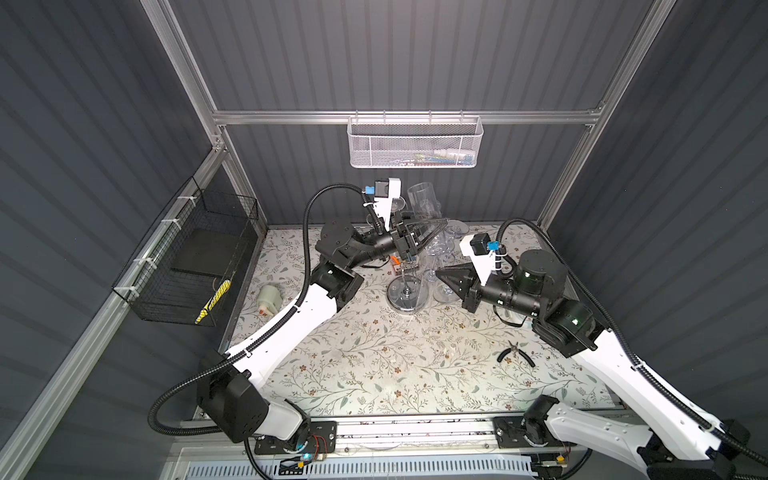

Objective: Take the wine glass off the wine glass rack

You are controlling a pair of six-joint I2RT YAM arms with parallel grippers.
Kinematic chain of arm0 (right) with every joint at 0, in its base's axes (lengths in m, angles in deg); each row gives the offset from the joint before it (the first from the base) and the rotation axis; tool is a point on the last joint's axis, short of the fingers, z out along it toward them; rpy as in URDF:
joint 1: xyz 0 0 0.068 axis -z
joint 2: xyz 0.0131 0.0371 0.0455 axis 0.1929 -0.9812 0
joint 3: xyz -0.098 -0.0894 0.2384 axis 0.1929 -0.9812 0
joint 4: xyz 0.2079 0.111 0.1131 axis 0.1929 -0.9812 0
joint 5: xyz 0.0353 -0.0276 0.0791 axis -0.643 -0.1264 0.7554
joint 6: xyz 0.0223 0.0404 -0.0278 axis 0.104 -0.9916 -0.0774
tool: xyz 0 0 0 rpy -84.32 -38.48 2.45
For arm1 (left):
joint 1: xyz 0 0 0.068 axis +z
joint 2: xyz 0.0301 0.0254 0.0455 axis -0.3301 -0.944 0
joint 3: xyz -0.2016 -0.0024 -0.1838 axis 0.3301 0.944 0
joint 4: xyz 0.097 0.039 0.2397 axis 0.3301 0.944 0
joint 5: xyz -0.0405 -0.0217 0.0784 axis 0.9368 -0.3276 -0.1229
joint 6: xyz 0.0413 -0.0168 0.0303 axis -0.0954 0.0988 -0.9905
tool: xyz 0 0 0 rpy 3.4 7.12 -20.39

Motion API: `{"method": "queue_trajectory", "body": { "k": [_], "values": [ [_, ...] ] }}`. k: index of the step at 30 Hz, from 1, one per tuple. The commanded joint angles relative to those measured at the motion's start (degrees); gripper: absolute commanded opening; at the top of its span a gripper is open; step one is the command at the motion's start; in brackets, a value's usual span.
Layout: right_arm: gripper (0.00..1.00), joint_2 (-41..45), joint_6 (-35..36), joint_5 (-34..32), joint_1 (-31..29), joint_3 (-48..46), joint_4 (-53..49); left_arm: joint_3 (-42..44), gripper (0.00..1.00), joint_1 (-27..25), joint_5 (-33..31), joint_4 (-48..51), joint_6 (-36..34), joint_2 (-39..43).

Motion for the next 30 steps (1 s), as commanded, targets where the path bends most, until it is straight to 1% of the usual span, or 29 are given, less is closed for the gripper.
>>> {"method": "queue_trajectory", "body": {
  "k": [1,7,8,9,10,11,12,14,15,19,22,30],
  "values": [
    [0.00,-0.47,1.67,0.46,-0.69,1.04,0.76,-0.17,0.38,-0.46,0.96,-2.06,1.49,0.41],
    [0.00,-0.38,1.34,0.01,-0.84,0.97,1.03,0.20,0.35,-0.46,0.59,-1.28,1.27,1.38],
    [0.16,-0.30,1.11,-0.14,-0.91,0.99,1.15,0.19,0.35,-0.46,0.45,-0.98,1.00,1.72],
    [0.42,-0.13,0.52,-0.40,-0.98,0.78,1.58,0.21,0.35,-0.45,0.27,-0.28,0.52,2.15],
    [0.64,0.03,0.11,-0.43,-0.98,0.61,2.01,0.44,0.35,-0.45,0.15,0.52,0.01,2.66],
    [0.96,0.35,-0.17,-0.43,-0.93,0.28,2.73,0.54,0.35,-0.43,0.00,1.51,-0.88,3.34],
    [0.99,0.74,-0.25,-0.38,-0.93,-0.02,3.52,0.86,0.35,-0.43,-0.28,2.64,-1.67,4.04],
    [0.99,1.98,-0.42,-0.43,-0.95,-1.18,5.95,1.54,0.35,-0.45,-1.28,5.29,-3.49,5.89],
    [0.99,2.57,-0.52,-2.79,-0.91,-1.76,7.07,1.91,0.35,-0.40,-1.73,6.37,-4.41,6.81],
    [0.99,5.50,-0.14,-6.75,-0.85,-3.31,10.64,2.65,0.35,-0.45,-2.83,12.93,-9.31,10.61],
    [0.99,7.30,0.60,-10.15,-0.88,-3.73,11.21,2.67,0.35,-0.46,-3.95,19.25,-13.74,13.58],
    [0.99,11.74,1.23,-16.59,-0.88,-5.52,11.62,5.98,0.35,-0.46,-11.85,31.92,-22.58,22.48]
  ]
}}
